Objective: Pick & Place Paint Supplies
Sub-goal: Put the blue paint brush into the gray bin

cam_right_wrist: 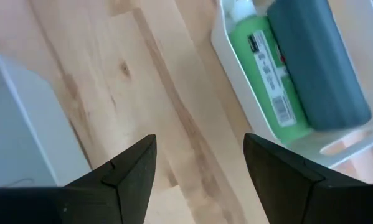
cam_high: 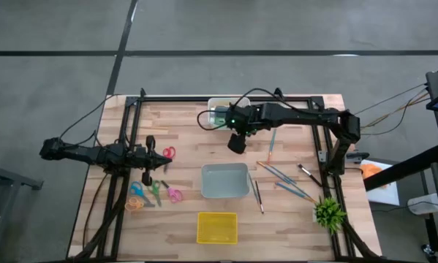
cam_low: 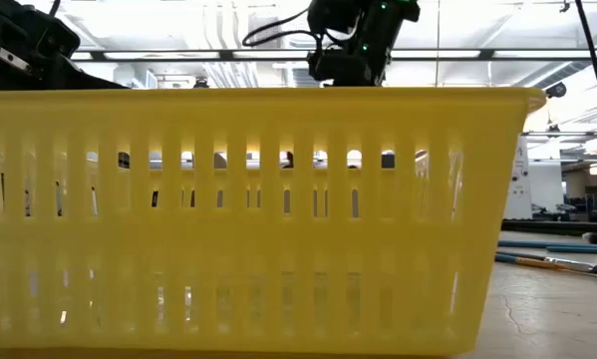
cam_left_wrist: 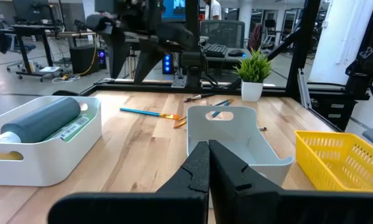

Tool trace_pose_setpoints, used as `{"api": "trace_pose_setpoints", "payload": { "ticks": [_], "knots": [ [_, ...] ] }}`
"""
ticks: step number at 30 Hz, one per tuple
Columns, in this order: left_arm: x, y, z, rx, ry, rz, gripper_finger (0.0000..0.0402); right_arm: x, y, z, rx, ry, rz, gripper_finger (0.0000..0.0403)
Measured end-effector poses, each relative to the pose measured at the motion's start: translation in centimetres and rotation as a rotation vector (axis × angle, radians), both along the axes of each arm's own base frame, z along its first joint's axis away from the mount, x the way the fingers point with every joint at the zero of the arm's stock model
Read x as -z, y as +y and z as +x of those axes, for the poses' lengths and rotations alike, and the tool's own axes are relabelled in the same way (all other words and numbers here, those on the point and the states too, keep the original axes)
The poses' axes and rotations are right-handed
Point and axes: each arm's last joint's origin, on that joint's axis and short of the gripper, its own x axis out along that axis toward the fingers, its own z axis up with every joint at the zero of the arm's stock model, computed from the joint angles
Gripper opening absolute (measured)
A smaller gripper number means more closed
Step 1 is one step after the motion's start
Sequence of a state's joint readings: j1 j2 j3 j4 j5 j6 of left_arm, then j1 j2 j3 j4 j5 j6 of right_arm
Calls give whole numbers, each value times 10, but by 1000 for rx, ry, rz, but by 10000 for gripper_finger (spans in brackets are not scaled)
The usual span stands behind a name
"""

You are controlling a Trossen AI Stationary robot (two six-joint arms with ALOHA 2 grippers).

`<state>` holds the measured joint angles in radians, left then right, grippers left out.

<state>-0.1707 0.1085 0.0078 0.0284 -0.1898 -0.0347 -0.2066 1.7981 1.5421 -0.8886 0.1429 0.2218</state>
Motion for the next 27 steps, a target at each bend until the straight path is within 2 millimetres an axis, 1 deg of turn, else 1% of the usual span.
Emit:
{"api": "trace_pose_setpoints", "payload": {
  "ticks": [7, 11, 14, 19, 27],
  "knots": [
    [0, 0, 0, 0, 1, 0, 0, 11, 2, -6, 209, 22, 18, 237],
    [0, 0, 0, 0, 0, 0, 0, 12, 7, -16, 292, 14, 4, 237],
    [0, 0, 0, 0, 0, 0, 0, 13, 13, -27, 344, -5, -7, 237],
    [0, 0, 0, 0, 0, 0, 0, 20, 22, -51, 452, -62, -12, 237],
    [0, 0, 0, 0, 0, 0, 0, 49, 27, -93, 732, -133, -12, 237]
  ]
}}
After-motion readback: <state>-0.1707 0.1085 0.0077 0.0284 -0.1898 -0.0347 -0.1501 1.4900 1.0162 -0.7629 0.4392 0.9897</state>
